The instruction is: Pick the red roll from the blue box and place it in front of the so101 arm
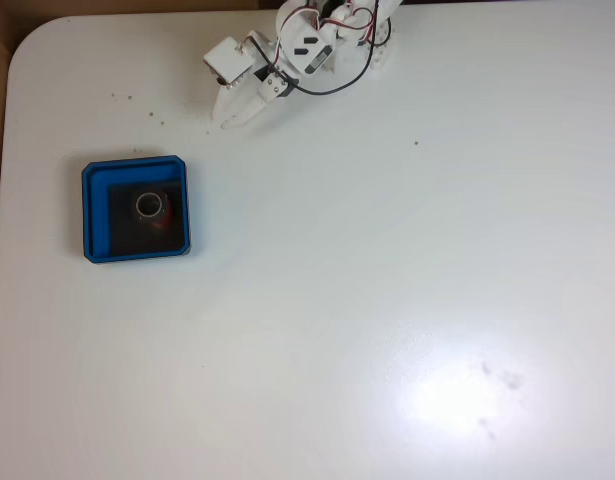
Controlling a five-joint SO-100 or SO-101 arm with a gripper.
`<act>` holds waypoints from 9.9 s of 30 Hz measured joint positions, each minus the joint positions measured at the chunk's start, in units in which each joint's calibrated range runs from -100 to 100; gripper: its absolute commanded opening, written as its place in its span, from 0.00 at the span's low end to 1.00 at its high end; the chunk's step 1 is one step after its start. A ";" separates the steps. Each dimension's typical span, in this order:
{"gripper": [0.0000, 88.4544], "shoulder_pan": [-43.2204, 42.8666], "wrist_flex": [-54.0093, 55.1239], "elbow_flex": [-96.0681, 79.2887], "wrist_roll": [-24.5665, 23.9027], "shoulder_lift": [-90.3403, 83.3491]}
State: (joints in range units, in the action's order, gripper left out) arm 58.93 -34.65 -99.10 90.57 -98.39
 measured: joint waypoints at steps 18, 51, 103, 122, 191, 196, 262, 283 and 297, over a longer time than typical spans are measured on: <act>0.01 0.00 0.33 22.51 0.00 27.35; 0.01 0.00 -5.58 96.05 0.00 109.31; 0.17 2.77 -25.86 118.03 -0.08 128.11; 0.18 3.36 -25.86 118.57 -0.08 128.62; 0.16 2.77 -25.86 118.57 0.00 132.94; 0.05 2.77 -25.86 118.57 0.00 132.94; 0.01 -8.71 -34.07 118.57 -0.08 102.54; 0.01 -30.97 -53.53 117.67 -0.08 102.29; 0.01 -39.58 -53.94 102.33 -0.25 91.53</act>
State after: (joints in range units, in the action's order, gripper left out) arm 19.35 -88.59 3.23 90.32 -6.86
